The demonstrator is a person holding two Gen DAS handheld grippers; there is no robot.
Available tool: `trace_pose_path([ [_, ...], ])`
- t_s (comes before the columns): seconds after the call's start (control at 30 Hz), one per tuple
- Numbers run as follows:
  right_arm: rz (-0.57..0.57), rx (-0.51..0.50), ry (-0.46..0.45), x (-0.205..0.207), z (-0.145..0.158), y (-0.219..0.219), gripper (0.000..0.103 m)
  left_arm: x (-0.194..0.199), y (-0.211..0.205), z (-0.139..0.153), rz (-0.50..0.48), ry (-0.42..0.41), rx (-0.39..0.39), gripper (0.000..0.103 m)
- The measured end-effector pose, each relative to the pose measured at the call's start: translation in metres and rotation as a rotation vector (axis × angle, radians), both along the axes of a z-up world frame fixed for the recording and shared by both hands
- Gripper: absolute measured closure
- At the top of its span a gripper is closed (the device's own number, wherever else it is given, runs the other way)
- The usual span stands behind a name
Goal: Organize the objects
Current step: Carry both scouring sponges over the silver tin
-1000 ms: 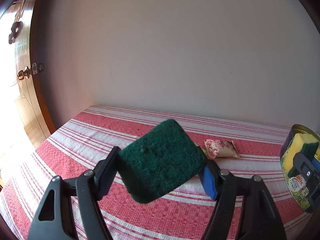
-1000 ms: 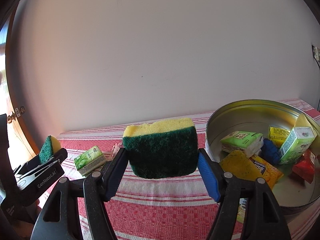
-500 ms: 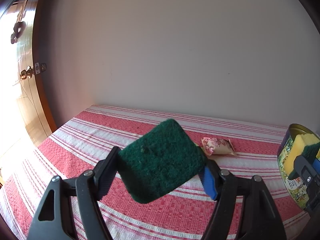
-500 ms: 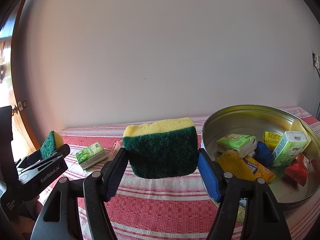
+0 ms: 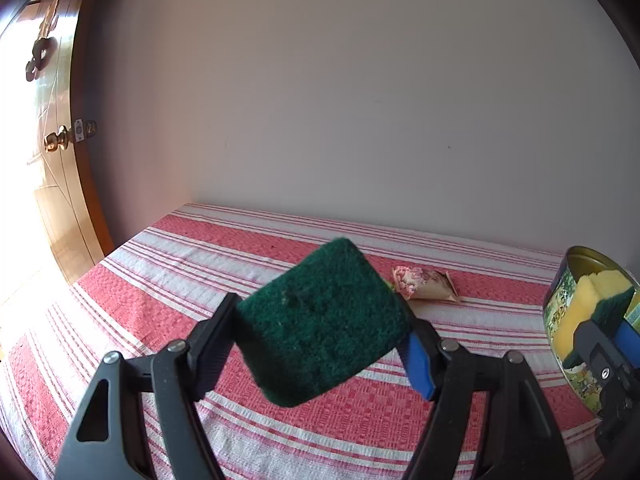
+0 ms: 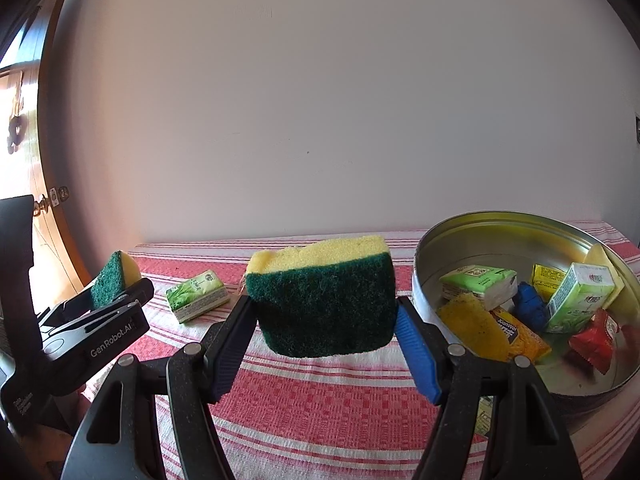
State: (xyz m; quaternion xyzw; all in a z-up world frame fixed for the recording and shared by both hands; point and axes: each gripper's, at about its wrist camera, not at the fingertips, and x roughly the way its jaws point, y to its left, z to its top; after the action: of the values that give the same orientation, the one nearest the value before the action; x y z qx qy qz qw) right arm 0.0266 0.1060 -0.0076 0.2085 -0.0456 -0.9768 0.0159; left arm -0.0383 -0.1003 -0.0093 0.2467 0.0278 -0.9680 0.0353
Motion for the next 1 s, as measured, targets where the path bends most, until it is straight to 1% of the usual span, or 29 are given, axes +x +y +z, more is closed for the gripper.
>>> trace_pose_path([
  [0.27, 0.004, 0.060, 0.034, 0.017, 0.004, 0.009, 0.031, 0.014, 0.017, -0.001, -0.033, -0.004, 0.003, 0.030],
  [0.57, -0.012, 0.084, 0.057, 0.033, 0.007, 0.029, 0.031, 0.024, 0.042, 0.002, -0.084, -0.007, 0.013, 0.029],
  [1.0, -0.071, 0.062, 0.081, 0.049, 0.015, 0.071, 0.031, 0.034, 0.090, 0.012, -0.162, 0.005, 0.012, 0.030],
])
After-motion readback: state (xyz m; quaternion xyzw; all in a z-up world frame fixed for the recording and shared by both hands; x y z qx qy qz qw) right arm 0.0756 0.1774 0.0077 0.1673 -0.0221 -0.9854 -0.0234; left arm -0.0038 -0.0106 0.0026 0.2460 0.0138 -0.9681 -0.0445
